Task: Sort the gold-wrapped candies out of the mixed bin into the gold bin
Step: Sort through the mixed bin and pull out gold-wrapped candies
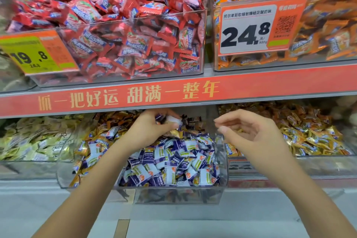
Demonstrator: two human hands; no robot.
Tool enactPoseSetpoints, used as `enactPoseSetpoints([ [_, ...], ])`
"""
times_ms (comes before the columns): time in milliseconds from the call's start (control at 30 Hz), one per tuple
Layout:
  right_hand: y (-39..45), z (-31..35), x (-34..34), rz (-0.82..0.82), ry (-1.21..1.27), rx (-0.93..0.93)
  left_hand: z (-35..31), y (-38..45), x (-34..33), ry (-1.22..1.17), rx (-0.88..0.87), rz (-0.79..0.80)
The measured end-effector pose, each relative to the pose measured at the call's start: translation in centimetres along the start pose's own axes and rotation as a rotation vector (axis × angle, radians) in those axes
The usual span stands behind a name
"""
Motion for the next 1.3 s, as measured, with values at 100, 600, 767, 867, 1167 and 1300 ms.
enactPoseSetpoints([
  [100,-1.1,1.3,-2.8,0.085,0.039,0.013,0.3,-2.0,0.8,-0.159,0.065,-0.139],
  [600,0.0,-0.4,-8.6,-0.188,-0.095,0.011,1.0,-3.6,-2.0,-1.338,0.392,-0.352],
  [767,0.0,-0.8,-11.2,0.033,-0.183,0.052,0.1,-3.9,-2.9,-1.452,0.426,-0.204],
  [867,0.0,-1.2,-11.3,-0.002,-0.202,0.044,0.3,-3.9,-3.1,-1.341,0.399,-0.275],
  [1167,-0.4,-0.7,-0.5,-0.4,-0.476,0.135,1.0,-2.8,-1.2,0.123,0.002,-0.181],
  [1300,1.0,-4.5,3.5,-0.293,-0.67,-0.233,0.2,0.3,-2.1,0.262,-0.093,-0.03],
])
Point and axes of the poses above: each hand's wrist, its own y-axis towards the middle knuckle, its own x-axis out of the back of the hand, z = x × y, the point moved 4 cm from there along y, towards the middle knuckle, and after that the axes turned 7 degrees about -x, right-handed, at the moved point
